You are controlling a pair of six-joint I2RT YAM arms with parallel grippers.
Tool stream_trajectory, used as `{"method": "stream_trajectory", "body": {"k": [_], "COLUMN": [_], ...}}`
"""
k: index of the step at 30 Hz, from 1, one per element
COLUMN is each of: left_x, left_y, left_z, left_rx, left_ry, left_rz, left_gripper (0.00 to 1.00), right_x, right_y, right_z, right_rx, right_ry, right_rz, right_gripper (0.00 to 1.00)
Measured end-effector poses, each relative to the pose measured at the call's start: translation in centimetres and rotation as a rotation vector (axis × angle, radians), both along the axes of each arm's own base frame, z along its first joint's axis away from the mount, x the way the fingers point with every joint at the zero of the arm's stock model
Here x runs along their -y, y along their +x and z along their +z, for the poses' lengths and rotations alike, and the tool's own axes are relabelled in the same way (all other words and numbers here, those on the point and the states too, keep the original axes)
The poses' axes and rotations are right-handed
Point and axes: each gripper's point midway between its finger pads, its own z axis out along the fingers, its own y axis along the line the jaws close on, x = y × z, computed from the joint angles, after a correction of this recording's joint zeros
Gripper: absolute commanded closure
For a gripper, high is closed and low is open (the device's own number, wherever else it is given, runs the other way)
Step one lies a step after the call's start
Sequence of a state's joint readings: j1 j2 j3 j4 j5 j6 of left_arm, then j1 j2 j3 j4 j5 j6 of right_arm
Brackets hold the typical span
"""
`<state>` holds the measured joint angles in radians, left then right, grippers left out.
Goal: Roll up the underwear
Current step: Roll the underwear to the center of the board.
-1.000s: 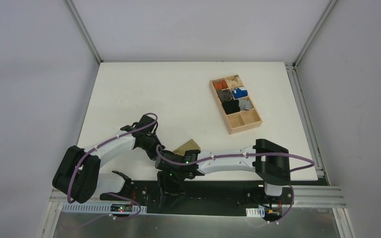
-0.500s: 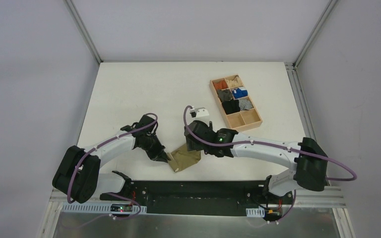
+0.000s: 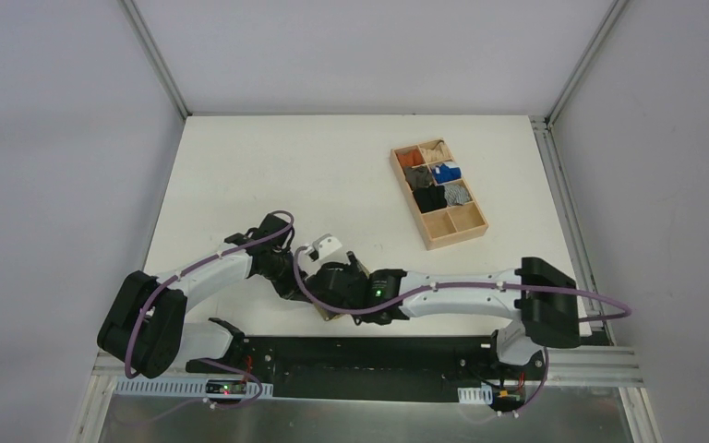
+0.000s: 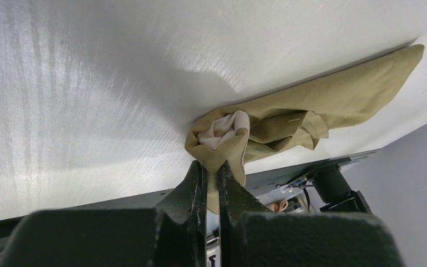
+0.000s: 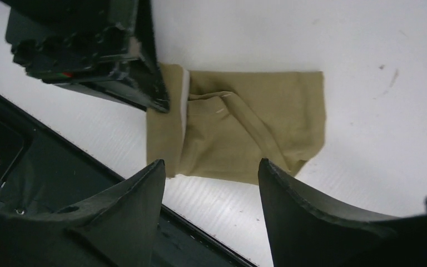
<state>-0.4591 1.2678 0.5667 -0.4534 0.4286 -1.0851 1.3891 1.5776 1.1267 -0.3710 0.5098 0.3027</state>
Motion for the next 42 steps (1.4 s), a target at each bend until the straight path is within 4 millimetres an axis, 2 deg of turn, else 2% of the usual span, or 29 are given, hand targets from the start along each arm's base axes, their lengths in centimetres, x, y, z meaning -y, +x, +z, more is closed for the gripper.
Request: {"method": "stream_trajectory", "body": {"k": [8,14,18,20,25,31,37,42], "left_x": [0.0,0.0,0.0,0.0,0.0,0.0,0.0,0.3], "left_y": [0.0,0.0,0.0,0.0,0.0,0.0,0.0,0.4], "left_z": [0.0,0.0,0.0,0.0,0.0,0.0,0.1,0.9], "left_rx": [0.0,0.0,0.0,0.0,0.0,-0.001,0.003,0.024], "left_ry": [0.0,0.0,0.0,0.0,0.0,0.001,0.0,-0.019], "left_rz": [0.0,0.0,0.0,0.0,0.0,0.0,0.005,0.018], "left_gripper": [1.0,1.0,1.0,1.0,1.0,1.0,1.0,0.72], "right_x": [-3.5,-4.2,-4.4,-4.5,-4.7,-4.7,-4.2,-3.0], "right_y": [-2.4,-2.8,-3.1,-3.2,-3.4,-3.3,-2.8,-2.0], "right_z": [-2.7,-4.4,-5.4,-5.9,-7.0,-7.4,-7.6,-7.5], "right_rx": [0.006,0.002,-0.009,-0.014,-0.023,-0.036,-0.094,-0.214], "right_ry": [-0.076,-0.118,-0.14,-0.15,-0.168,-0.159,-0.066,0.107], "right_rz": [0.099,0.123,0.133,0.137,0.134,0.101,0.044,-0.024], "right_gripper": [0.36,0.38,0.43,0.48,0.67,0.99,1.0,1.0]}}
